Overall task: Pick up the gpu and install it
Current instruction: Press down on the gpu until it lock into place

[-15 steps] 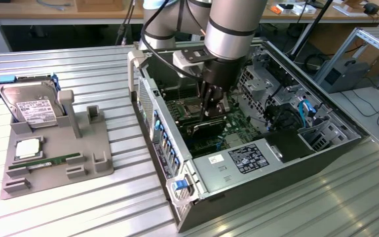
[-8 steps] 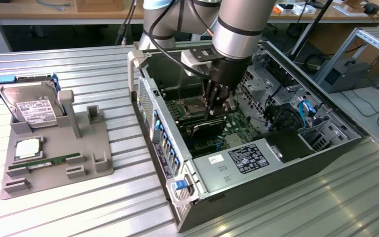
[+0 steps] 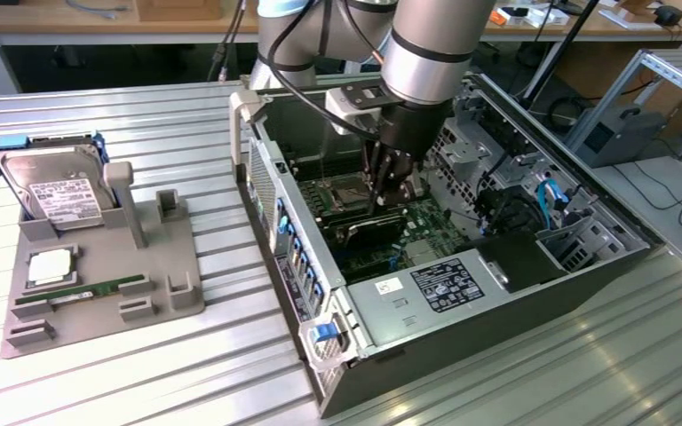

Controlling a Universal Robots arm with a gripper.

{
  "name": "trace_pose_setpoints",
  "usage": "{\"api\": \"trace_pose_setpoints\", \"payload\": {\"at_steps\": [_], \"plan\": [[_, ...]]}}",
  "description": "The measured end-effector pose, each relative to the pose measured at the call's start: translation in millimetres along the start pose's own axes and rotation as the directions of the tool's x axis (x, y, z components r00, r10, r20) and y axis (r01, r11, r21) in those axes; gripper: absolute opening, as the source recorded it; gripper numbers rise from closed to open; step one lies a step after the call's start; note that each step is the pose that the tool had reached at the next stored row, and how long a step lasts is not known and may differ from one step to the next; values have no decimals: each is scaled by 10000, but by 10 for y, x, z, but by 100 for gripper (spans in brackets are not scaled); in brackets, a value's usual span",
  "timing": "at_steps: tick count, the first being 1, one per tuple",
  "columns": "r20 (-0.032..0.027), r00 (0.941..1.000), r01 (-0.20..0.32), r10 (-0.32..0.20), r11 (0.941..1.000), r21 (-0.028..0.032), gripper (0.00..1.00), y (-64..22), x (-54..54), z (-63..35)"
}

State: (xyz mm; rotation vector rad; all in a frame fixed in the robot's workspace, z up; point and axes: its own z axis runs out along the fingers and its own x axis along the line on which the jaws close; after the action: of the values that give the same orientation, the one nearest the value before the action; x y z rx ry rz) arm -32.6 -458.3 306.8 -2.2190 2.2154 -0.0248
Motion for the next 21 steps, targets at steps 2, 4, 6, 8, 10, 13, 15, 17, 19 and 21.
{"api": "trace_pose_setpoints", "payload": {"at_steps": [2, 4, 6, 8, 10, 13, 15, 17, 19, 21], "plan": [[-1, 10000, 0, 0, 10000, -1, 11, 0, 0, 1], [0, 10000, -1, 1, 10000, 0, 11, 19, 0, 9], [-1, 10000, 1, -1, 10000, -1, 11, 72, 0, 32], [0, 10000, 1, -1, 10000, 0, 11, 161, -1, 79], [0, 10000, 1, -1, 10000, 0, 11, 221, -1, 139], [-1, 10000, 2, -2, 10000, 0, 11, 233, -87, 262], [-2, 10000, 3, -3, 10000, -1, 11, 238, -96, 280], [-1, 10000, 1, -1, 10000, -1, 11, 239, -94, 286], [1, 10000, 1, -1, 10000, 0, 11, 239, -90, 292], [-4, 10000, 1, -1, 10000, -2, 11, 239, -89, 316]]}}
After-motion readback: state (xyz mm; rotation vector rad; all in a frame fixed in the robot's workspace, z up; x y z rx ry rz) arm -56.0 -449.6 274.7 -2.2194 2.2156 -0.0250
